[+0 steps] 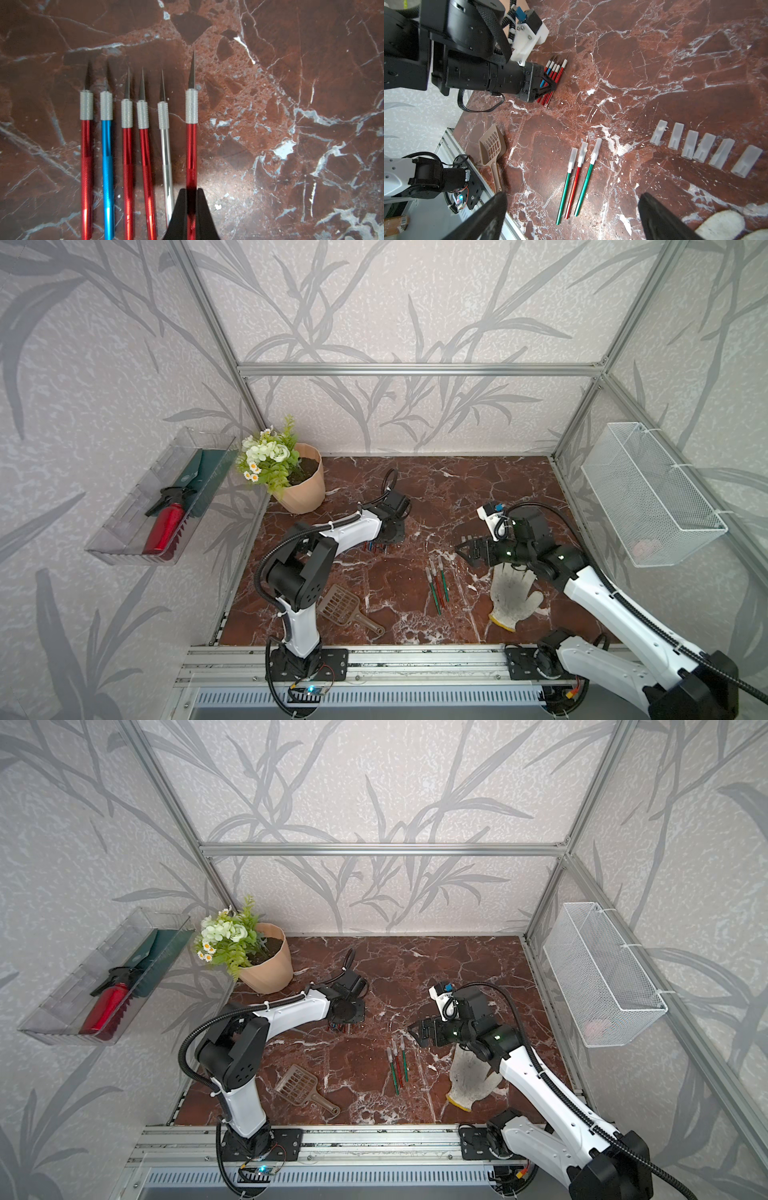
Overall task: Remove protective caps from carving knives
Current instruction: Place the carving knife at the center of the board.
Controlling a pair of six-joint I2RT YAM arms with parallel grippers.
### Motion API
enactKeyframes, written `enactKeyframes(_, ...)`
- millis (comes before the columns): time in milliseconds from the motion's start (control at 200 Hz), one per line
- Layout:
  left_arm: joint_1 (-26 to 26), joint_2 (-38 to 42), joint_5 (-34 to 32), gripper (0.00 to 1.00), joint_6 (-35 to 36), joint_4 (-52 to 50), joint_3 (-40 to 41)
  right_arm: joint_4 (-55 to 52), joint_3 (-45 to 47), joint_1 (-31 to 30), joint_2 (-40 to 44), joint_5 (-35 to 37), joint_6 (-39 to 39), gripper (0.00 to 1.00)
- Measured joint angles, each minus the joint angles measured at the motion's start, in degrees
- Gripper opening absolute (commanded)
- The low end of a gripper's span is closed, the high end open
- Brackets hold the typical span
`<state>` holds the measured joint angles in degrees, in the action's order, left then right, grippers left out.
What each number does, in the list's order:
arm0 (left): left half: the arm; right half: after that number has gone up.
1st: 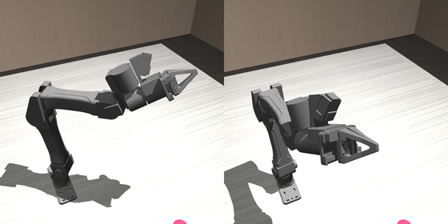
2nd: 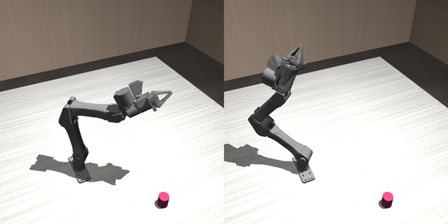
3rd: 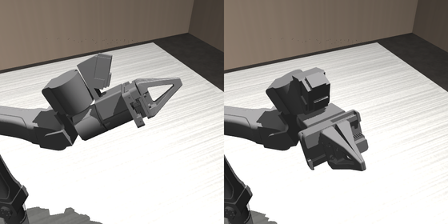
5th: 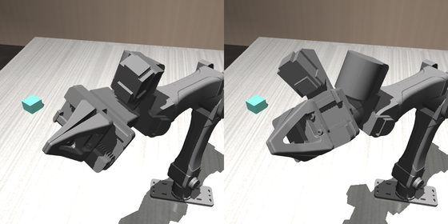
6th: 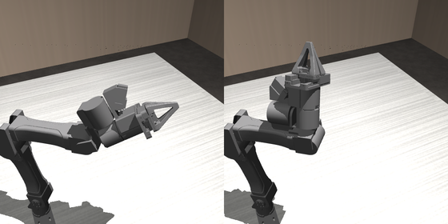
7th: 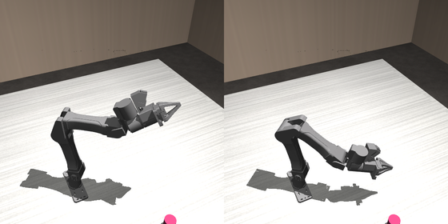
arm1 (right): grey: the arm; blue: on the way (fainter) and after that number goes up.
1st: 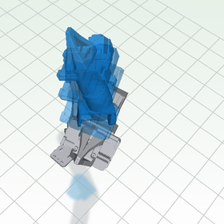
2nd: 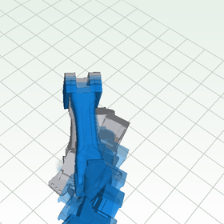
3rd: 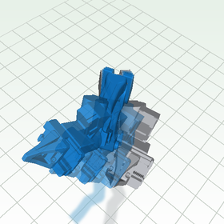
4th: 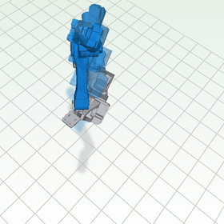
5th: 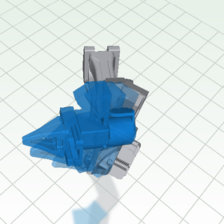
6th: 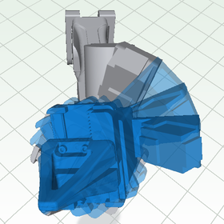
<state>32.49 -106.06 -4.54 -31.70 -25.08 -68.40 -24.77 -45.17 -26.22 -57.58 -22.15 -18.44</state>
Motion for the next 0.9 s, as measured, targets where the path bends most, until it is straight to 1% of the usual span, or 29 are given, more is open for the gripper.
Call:
enactKeyframes(285,0.0,-0.9,0.0,0.06,-0.4,1.6,0.0,0.1,0.0,0.0,0.0,0.2,-0.1,0.99)
enactKeyframes(901,0.0,-1.7,-0.4,0.06,-1.1,1.6,1.0,0.1,0.0,0.0,0.0,0.2,-0.1,0.99)
